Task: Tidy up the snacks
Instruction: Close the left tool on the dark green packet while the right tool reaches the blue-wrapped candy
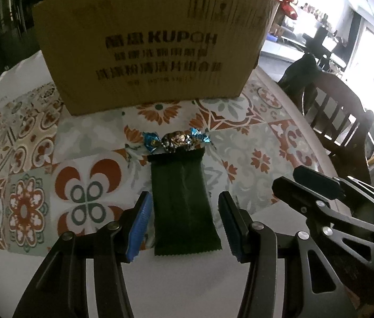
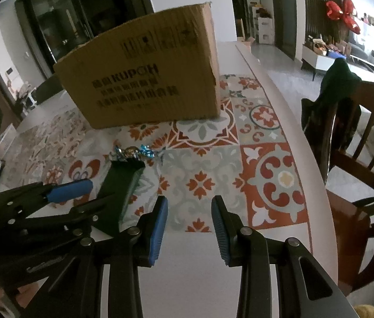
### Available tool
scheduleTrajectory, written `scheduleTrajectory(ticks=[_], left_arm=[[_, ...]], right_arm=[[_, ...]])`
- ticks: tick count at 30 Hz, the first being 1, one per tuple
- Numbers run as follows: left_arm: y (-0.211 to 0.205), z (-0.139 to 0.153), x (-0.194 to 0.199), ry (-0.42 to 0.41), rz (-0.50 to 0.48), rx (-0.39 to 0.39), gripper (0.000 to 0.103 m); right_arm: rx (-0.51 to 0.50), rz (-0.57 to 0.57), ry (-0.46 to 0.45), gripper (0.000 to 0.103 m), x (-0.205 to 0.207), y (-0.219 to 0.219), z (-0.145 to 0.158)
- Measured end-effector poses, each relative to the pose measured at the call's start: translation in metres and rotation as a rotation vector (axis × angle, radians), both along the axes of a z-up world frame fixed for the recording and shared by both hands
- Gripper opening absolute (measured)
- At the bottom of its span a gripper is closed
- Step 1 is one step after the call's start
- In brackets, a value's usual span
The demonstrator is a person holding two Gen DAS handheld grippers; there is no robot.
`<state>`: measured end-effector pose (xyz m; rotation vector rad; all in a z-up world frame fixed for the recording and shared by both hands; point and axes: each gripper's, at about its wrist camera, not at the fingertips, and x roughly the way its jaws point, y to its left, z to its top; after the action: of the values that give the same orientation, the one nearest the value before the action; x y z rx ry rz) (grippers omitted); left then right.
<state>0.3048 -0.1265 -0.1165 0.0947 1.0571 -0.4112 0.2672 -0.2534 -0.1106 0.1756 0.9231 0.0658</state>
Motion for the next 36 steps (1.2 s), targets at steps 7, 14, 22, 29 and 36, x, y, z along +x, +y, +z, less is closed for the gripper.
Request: scheduleTrajectory(ticks=[7,14,22,29,36], left_arm=[[-0.004,-0.008,0.006,0.004,0.007,0.019,0.051],[-0.010,-0.009,0.008,-0.024,0.013,0.044,0.050],[-0.010,-0.011,0.003,-0.047,0.016,0.030,0.044],[0.008,0.000,-0.003,-0.053,0.069,-0.010,0.044],[0.028,0.014,-0.003,-0.094,0.137,-0.007,0.044]], right_arm=[[0.003,-0.009,0.014,0.035,0.001,-0.003,-0.006],[0.006,-0.005,0.018,0.035,0.003,-0.002,-0.007],[0.009,-0.002,0.020,0.035,0.005,-0.002,-0.008],[0.002,0.018,0.011,0.035,0.005,0.003,-0.004],[0.006,0.082,-0.012,0.035,0.019,0.017,0.003]])
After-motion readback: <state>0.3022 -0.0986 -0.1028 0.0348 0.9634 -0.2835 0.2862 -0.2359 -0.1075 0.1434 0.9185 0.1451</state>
